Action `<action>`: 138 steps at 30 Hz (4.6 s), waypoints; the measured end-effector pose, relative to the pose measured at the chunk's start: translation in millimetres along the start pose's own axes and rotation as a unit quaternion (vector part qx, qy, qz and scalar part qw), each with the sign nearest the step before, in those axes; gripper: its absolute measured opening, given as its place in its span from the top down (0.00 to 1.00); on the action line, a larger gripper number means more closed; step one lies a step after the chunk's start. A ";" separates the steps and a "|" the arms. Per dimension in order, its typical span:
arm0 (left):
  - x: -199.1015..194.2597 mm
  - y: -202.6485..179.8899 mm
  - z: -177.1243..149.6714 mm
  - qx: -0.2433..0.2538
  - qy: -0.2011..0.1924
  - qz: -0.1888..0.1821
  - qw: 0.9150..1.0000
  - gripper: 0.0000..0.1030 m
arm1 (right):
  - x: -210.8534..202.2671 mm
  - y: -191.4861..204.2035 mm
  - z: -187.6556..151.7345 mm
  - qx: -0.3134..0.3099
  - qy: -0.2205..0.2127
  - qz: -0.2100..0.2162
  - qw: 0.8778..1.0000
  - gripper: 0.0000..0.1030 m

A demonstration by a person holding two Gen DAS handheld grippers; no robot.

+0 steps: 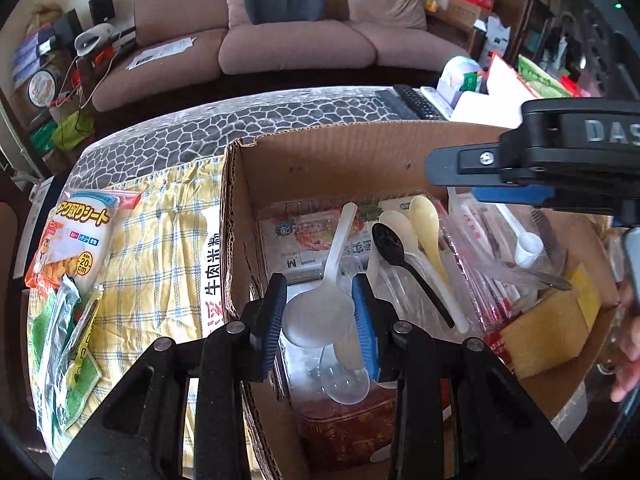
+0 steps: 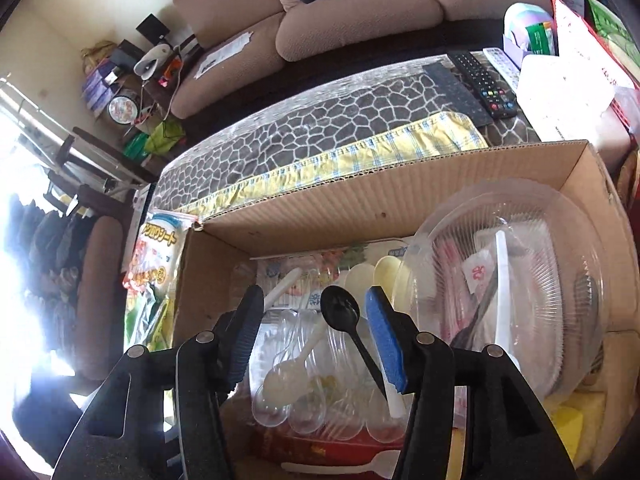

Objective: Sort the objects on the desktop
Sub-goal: 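Carry both spoons over the cardboard box and lower them inside, then open both grippers to release the spoons and withdraw from the box, then grasp the green-labelled packaged stick with the left gripper while the right grasps the yellow packet, then lift both packets and carry them toward the cardboard box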

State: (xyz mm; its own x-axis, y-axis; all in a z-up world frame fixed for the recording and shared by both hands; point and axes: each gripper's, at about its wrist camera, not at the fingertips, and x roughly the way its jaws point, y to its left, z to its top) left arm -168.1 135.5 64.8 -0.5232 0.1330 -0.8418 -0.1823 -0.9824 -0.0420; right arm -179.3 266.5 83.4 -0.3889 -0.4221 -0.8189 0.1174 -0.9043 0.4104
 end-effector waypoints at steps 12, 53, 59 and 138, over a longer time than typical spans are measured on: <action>3.0 1.1 5.8 -0.024 0.019 -0.004 1.000 0.54 | -21.5 -3.4 -32.6 -0.018 0.006 0.002 1.000 0.44; -182.0 183.7 -63.2 -0.007 -0.057 -0.044 0.997 0.00 | -104.2 122.7 -118.3 -0.132 -0.017 -0.040 0.990 0.00; -184.9 272.5 -96.2 -0.026 -0.045 0.012 0.999 0.00 | -63.6 191.5 -131.2 -0.181 0.006 -0.001 0.983 0.00; -124.7 401.8 -161.2 -0.136 -0.037 -0.111 0.984 0.81 | 104.9 318.1 -86.0 -0.204 0.058 0.042 0.976 0.85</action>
State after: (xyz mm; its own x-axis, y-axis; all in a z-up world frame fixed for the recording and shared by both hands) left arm -41.8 -297.0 66.1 -0.5567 0.3472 -0.7547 -0.0745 -0.9257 -0.3709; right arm -104.2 -70.9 93.5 -0.2583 -0.4793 -0.8388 0.5085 -0.8057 0.3038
